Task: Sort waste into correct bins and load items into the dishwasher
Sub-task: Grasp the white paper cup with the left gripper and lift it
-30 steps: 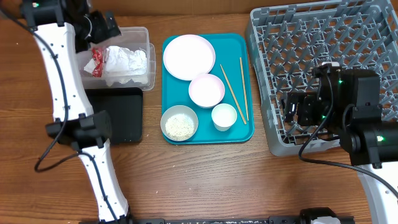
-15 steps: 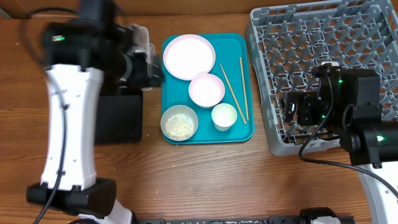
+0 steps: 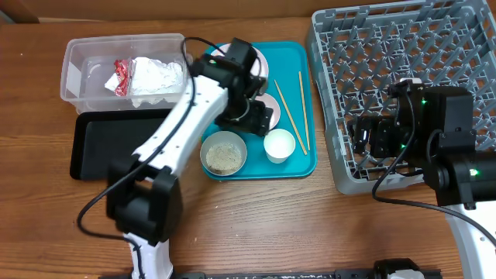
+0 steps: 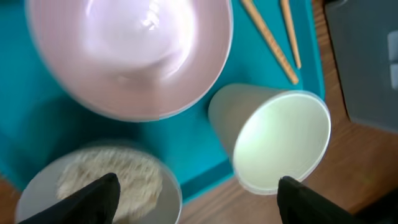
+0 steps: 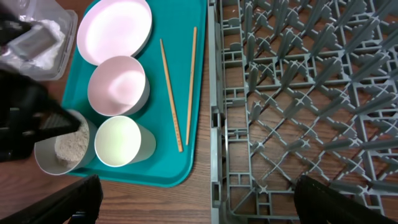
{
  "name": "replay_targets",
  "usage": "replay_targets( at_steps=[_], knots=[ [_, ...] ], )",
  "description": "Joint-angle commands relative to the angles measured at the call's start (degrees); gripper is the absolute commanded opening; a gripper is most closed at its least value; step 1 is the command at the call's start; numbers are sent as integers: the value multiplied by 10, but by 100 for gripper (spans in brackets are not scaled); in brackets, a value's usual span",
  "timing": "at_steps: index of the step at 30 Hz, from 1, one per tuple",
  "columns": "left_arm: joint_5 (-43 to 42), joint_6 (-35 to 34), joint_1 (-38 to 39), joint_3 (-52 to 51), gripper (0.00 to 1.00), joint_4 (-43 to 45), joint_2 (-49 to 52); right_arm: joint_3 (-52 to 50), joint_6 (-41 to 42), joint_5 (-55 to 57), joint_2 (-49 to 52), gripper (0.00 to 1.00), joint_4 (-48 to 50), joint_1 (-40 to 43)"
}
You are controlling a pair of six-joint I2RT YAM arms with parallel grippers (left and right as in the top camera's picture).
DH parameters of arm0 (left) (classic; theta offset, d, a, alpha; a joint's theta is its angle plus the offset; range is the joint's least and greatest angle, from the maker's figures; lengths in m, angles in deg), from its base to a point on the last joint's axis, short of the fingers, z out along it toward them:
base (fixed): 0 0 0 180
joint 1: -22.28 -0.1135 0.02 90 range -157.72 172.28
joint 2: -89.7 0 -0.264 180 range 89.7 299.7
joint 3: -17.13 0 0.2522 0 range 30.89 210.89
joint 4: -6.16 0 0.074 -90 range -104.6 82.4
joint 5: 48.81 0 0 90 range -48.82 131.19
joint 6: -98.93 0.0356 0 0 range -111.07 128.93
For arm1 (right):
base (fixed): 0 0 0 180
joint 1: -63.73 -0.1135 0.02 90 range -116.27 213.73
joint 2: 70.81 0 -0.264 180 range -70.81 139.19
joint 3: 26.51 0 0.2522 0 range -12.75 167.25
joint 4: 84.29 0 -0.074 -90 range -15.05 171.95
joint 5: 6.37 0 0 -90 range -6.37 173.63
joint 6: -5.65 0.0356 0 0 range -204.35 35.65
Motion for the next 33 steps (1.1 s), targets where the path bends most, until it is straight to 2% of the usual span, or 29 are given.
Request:
replay_targets(
  at_steps=[1, 6, 9, 12, 19, 27, 33],
  knots=[
    [-15, -9, 29, -5, 79, 37, 27, 16, 2, -7, -2, 100, 0, -3],
    [-12, -8, 48, -5, 67, 57, 42, 16, 2, -8, -2, 100, -2, -3],
    [9, -16, 50, -5, 55, 47, 48, 16, 2, -8, -2, 100, -2, -3],
    [34, -21, 50, -5, 49, 36, 56, 16, 2, -8, -2, 100, -2, -3],
    [30, -19, 56, -5, 33, 32, 72, 16, 2, -8, -2, 100, 0, -3],
    [35, -21, 73, -5, 23, 33, 72, 16, 2, -8, -2, 100, 0, -3],
    [44, -21, 84, -5, 4, 41, 73, 16, 2, -9, -2, 100, -2, -3]
  ],
)
